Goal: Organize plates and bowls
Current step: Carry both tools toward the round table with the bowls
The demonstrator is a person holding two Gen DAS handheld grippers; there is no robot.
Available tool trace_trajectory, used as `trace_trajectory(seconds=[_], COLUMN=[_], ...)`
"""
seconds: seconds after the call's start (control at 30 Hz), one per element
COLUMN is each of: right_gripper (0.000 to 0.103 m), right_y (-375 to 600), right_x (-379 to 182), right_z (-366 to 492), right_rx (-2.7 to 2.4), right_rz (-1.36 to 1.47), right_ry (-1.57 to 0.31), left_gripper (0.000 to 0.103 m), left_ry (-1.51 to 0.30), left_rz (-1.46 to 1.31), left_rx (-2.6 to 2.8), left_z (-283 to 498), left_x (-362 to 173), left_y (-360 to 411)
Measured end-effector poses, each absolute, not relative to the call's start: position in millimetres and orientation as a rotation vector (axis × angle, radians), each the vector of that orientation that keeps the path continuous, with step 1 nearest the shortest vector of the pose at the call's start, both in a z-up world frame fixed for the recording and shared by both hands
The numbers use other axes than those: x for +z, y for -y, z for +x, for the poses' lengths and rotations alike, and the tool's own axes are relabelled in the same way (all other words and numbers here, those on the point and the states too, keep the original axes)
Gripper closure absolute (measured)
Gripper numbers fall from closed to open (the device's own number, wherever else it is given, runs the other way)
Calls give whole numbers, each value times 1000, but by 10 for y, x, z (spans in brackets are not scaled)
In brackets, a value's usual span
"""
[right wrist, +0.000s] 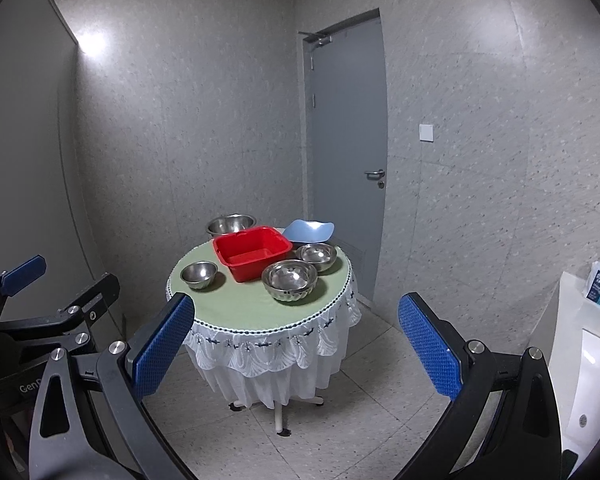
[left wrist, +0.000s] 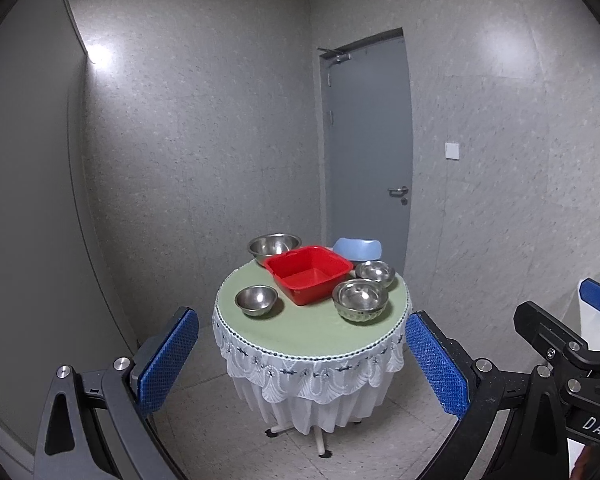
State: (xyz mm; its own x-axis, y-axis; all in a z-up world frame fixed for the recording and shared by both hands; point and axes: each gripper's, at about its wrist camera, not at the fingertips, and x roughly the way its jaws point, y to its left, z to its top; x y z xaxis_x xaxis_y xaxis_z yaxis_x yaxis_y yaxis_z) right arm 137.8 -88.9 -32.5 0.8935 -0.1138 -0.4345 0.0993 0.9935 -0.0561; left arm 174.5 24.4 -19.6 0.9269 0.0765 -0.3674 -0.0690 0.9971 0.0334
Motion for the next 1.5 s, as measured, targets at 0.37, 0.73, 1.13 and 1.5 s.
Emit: trace_trajectory(seconds=[0.37,0.73,1.13,1.5], right_gripper=[0,0,0,0], right_y=[622,451,380,330], right_x=[-329,-356,-407,-462], right_z=[1820,2036,2143,2308], right_rx=[-145,-162,-182,-204], right_rz=[-23,-33,-34,-31], right_ry=[-472,-487,-491,-507], left_gripper=[1,1,1,1], left_ry=[-385,-402,-409,-421], left_rz=[31,17,15,18], left_rx=[45,32,9,-5], left_z=[2330,2565,2669,2864], left_x=[-181,-241,-234,-225], left_y=[-774,-1079,-1201,-1332])
